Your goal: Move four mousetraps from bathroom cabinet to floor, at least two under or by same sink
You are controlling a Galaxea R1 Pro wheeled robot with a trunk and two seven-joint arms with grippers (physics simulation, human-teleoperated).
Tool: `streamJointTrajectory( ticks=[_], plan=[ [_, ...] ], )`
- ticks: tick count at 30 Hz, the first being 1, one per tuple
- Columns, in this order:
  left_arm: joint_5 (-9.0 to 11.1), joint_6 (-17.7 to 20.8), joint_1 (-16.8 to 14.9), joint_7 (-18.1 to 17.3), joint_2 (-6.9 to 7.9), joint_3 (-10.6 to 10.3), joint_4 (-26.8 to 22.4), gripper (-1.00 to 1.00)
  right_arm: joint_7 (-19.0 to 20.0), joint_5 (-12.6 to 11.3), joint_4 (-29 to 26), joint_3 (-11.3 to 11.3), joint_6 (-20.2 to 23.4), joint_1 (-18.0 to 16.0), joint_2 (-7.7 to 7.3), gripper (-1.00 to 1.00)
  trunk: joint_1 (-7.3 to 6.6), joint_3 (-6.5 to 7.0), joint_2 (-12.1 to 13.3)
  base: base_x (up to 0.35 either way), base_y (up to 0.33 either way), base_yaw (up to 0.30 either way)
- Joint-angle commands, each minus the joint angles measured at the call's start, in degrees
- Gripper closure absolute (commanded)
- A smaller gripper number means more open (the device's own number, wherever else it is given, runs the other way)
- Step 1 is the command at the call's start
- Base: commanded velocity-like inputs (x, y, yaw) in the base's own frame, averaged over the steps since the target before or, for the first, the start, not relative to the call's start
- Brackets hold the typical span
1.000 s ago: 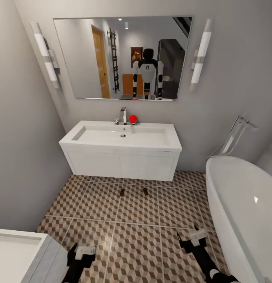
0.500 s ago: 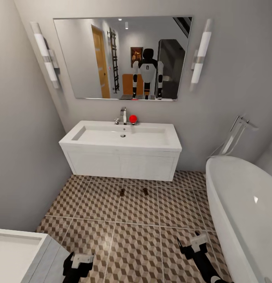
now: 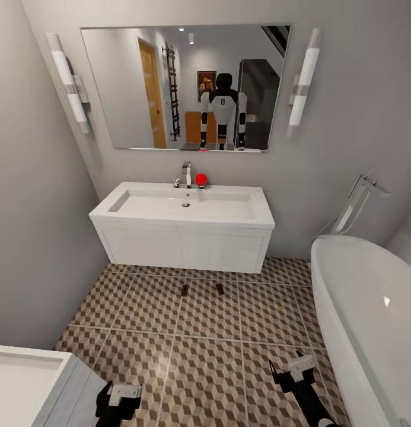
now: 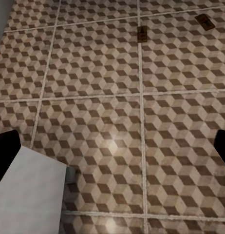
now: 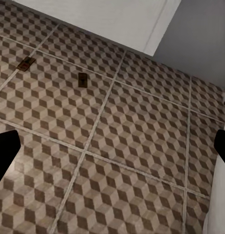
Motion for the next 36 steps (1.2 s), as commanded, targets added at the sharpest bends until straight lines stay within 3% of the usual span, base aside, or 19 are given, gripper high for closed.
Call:
streamJointTrajectory(
  ticks=[1,13,36],
  plan=[
    [0.34,-0.30,-0.09,0.13,-0.08,-0.49,0.20,-1.00,-0.45,0.61,0.07,-0.21,-0.13,-0.06,0.01,-1.00,0.03,-0.11,-0.11,0.000,0.000,0.000],
    [0.34,1.31,-0.08,0.14,-0.29,-0.49,0.20,-1.00,-0.61,0.61,0.07,-0.21,0.01,-0.05,0.15,-1.00,0.03,-0.11,-0.11,-0.053,0.000,0.000],
    [0.34,1.47,-0.08,0.14,-0.33,-0.49,0.20,-1.00,-0.69,0.61,0.07,-0.21,0.02,-0.05,0.07,-1.00,0.03,-0.11,-0.11,-0.326,0.000,0.000]
  ],
)
